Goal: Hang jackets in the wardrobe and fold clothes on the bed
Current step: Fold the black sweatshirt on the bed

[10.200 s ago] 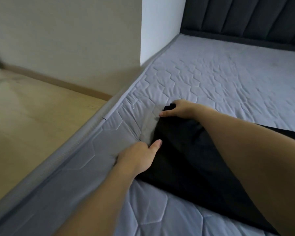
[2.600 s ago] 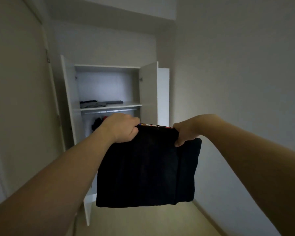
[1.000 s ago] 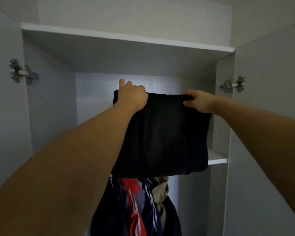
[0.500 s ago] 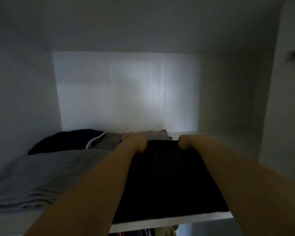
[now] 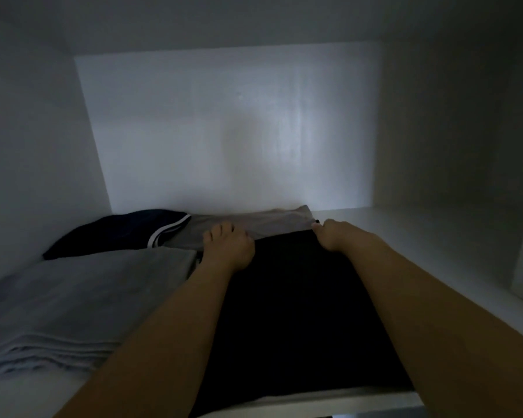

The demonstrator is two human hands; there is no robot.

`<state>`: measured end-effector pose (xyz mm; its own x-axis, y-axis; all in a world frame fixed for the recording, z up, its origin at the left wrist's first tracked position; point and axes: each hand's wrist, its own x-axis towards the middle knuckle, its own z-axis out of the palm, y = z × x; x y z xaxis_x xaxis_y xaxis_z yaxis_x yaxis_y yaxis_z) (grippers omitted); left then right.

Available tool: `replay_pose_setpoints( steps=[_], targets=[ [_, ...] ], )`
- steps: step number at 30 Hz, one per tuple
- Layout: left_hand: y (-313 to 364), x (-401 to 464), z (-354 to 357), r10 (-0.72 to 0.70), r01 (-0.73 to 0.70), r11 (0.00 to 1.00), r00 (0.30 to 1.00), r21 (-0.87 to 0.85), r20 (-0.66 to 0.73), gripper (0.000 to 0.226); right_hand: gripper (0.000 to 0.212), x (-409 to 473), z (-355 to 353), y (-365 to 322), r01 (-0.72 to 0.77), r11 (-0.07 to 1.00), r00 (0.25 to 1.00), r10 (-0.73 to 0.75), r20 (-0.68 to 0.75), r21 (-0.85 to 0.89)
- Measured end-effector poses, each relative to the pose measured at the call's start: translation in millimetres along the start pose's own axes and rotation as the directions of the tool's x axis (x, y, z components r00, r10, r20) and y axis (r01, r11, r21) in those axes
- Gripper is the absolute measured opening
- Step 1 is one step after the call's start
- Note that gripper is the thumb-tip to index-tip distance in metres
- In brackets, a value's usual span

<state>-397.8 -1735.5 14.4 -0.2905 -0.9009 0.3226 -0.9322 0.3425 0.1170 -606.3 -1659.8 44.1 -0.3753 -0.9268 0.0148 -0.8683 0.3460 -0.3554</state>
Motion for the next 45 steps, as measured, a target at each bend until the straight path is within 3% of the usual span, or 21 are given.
replay_pose_setpoints(
  steps=[14, 23, 27, 29, 32, 39, 45],
  targets=[
    [-2, 7, 3, 0.052, -0.052, 0.999, 0.992, -0.003, 0.118, 0.049, 0.062, 9, 3, 7, 0.006, 0.994, 1.0, -0.004, -0.016, 0.113],
    [5, 6, -5, 0.033, -0.036, 0.999, 0.989, 0.018, 0.143, 0.049, 0.067, 8, -9, 21, 0.02, 0.948, 0.999, -0.034, 0.036, 0.316],
    [15, -10, -41, 0.087, -0.088, 0.982, 0.996, 0.167, 0.017, 0.048, 0.063, -27, -38, 6, 0.124, 0.944, 0.98, -0.069, -0.185, 0.305],
    [21, -21, -67, 0.119, -0.112, 0.985, 0.992, 0.134, -0.04, 0.048, 0.061, -54, -63, -2, 0.188, 0.951, 0.946, -0.108, -0.307, 0.245],
    [34, -39, -102, 0.195, -0.192, 0.98, 0.976, 0.046, -0.091, 0.047, 0.061, -100, -95, -2, 0.218, 0.967, 0.914, -0.155, -0.376, 0.131],
    [69, -108, -153, 0.373, -0.383, 0.924, 0.911, -0.021, -0.175, 0.052, 0.063, -232, -119, 21, 0.064, 0.996, 0.902, -0.082, -0.424, -0.056],
    [110, -193, -173, 0.592, -0.632, 0.77, 0.761, -0.092, -0.265, 0.05, 0.064, -361, -114, 28, -0.12, 0.993, 0.861, 0.098, -0.499, -0.012]
  ],
)
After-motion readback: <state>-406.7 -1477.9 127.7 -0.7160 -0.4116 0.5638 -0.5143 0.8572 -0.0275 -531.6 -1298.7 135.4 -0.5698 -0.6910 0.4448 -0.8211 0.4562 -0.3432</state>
